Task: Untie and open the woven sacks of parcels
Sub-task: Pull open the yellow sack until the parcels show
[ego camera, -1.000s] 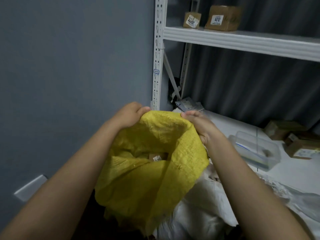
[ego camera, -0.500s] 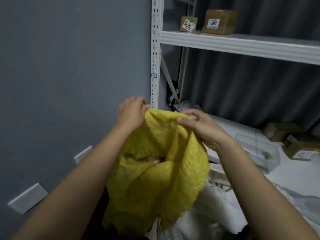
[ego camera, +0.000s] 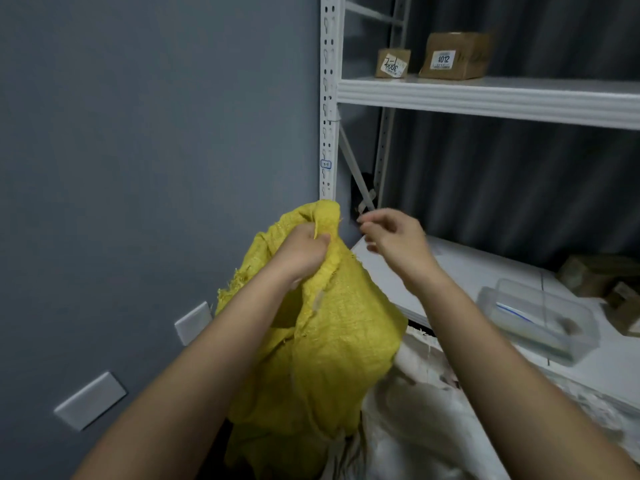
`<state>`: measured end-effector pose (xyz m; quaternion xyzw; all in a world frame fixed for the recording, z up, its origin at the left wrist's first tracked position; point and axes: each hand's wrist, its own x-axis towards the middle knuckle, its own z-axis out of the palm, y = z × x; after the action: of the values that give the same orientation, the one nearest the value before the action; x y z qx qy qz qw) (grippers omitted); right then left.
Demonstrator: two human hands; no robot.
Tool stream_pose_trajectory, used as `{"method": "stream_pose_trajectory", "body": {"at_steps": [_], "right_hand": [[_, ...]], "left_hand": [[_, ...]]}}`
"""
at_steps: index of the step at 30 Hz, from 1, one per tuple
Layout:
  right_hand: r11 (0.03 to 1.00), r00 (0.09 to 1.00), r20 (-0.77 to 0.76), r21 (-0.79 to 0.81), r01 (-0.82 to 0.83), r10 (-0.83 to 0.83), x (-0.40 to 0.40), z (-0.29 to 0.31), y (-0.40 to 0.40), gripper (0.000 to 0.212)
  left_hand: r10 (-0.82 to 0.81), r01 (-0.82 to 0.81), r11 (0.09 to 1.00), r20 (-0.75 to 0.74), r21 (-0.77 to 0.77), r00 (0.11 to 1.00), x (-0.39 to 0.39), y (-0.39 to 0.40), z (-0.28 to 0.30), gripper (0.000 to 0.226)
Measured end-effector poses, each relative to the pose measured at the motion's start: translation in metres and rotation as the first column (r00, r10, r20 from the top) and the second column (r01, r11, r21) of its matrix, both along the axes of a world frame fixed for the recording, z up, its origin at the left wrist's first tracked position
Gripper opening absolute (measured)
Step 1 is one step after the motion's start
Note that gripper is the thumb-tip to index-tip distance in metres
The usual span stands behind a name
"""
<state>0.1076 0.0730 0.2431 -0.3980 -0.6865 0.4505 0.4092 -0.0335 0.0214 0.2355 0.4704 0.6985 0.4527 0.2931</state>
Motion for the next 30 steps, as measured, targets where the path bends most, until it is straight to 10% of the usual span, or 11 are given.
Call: {"method": "stream_pose_trajectory", "body": {"at_steps": [5, 10, 16, 20, 23, 25, 27, 30], "right_hand": [[0.982, 0.992, 0.125, 0.181, -0.043, 0.021, -0.016, -0.035, -0.025, 0.017], [0.965, 0.960, 0.267, 0.263, 0.007, -0.080, -0.025, -0.033, -0.028, 0.026], [0.959, 0.959, 0.110, -0.147, -0.243, 0.260, -0.013, -0.016, -0.029, 0.037], [0.997, 0.993, 0.099, -0.046, -0.061, 0.065, -0.011, -0.016, -0.013, 0.029], [0.995, 0.996, 0.085, -0.096, 0.024, -0.016, -0.002, -0.014, -0.004, 0.024], [0.994, 0.995, 0.104, -0.109, 0.013, -0.002, 0.012, -0.011, 0.000, 0.019], [0.995, 0.992, 0.112, -0.089, -0.049, 0.059, 0.025, -0.007, -0.001, 0.017], [0.992, 0.966, 0.224, -0.024, -0.124, 0.126, 0.041, -0.003, -0.003, 0.019]], "left_hand": [[-0.037, 0.063, 0.993, 0.236, -0.101, 0.971, 0.005, 0.005, 0.008, 0.048], [-0.133, 0.186, 0.983, 0.697, -0.001, 0.705, 0.009, 0.001, 0.019, 0.027], [-0.235, 0.280, 0.958, 0.723, 0.061, 0.649, 0.005, -0.002, 0.018, 0.022], [-0.344, 0.383, 0.915, 0.747, 0.129, 0.569, 0.007, -0.006, 0.023, 0.027], [-0.215, 0.198, 0.976, 0.517, 0.089, 0.828, 0.009, -0.004, 0.020, 0.039], [0.083, -0.094, 0.971, 0.059, 0.220, 0.995, 0.004, -0.002, 0.012, 0.026], [0.141, -0.009, 0.950, -0.403, 0.312, 0.904, -0.006, 0.005, 0.005, 0.029], [-0.222, 0.271, 0.962, -0.692, -0.039, 0.687, -0.014, 0.022, -0.003, 0.066]]}}
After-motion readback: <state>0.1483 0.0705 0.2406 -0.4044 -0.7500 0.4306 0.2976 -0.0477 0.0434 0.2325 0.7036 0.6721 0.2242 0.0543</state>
